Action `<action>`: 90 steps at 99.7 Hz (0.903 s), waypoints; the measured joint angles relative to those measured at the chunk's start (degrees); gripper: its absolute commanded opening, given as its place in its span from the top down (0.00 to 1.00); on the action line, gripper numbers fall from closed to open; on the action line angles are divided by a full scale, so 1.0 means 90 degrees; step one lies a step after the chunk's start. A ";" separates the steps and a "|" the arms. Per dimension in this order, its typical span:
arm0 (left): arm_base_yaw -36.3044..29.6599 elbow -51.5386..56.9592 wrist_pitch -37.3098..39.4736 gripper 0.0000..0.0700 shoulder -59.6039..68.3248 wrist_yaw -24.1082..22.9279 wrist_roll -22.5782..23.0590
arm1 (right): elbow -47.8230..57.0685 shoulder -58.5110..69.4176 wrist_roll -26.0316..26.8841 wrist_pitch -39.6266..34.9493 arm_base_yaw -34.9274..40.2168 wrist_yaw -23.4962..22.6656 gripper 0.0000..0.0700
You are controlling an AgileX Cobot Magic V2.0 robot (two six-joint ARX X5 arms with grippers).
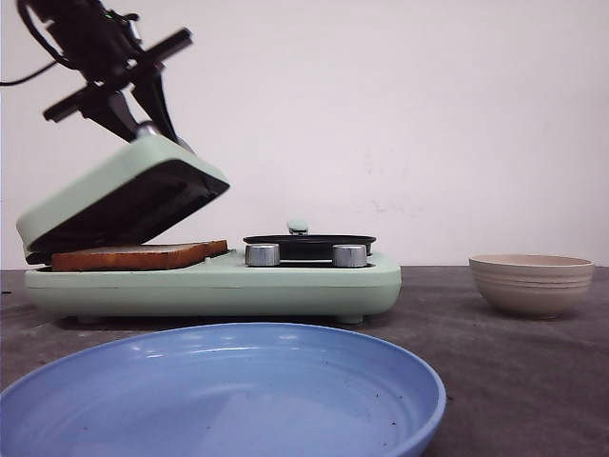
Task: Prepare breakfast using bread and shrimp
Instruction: 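Grasp the lid handle with the left gripper and swing it closed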
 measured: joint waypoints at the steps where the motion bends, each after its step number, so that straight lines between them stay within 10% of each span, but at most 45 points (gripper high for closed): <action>1: -0.0022 0.0000 0.0000 1.00 0.0015 -0.0012 0.0000 | 0.0000 0.0000 0.0002 0.0002 0.0000 0.0000 1.00; 43: -0.0503 0.0024 0.0053 0.98 0.0852 0.0070 0.0078 | 0.0000 0.0000 0.0313 0.0002 0.0000 -0.0002 1.00; 53: -0.0503 0.0039 0.0039 0.63 0.0855 0.0083 0.0138 | 0.0000 0.0000 0.0333 0.0002 0.0000 -0.0007 1.00; 54: -0.0423 0.0131 -0.0080 0.17 0.0901 0.0022 0.0386 | 0.0000 0.0000 0.0333 0.0002 0.0000 0.0000 1.00; 56: -0.0406 0.0175 -0.0134 0.15 0.0896 0.0002 0.0408 | 0.0000 0.0000 0.0333 0.0002 0.0000 0.0002 1.00; 76: -0.0277 0.0216 -0.0389 0.18 0.0265 -0.0189 0.0430 | 0.0000 0.0039 0.0282 0.0058 -0.0002 0.0510 1.00; 90: -0.0372 0.0219 -0.0401 0.41 -0.0903 -0.0763 0.0427 | 0.0000 0.0301 0.0262 0.0447 -0.0002 0.0923 1.00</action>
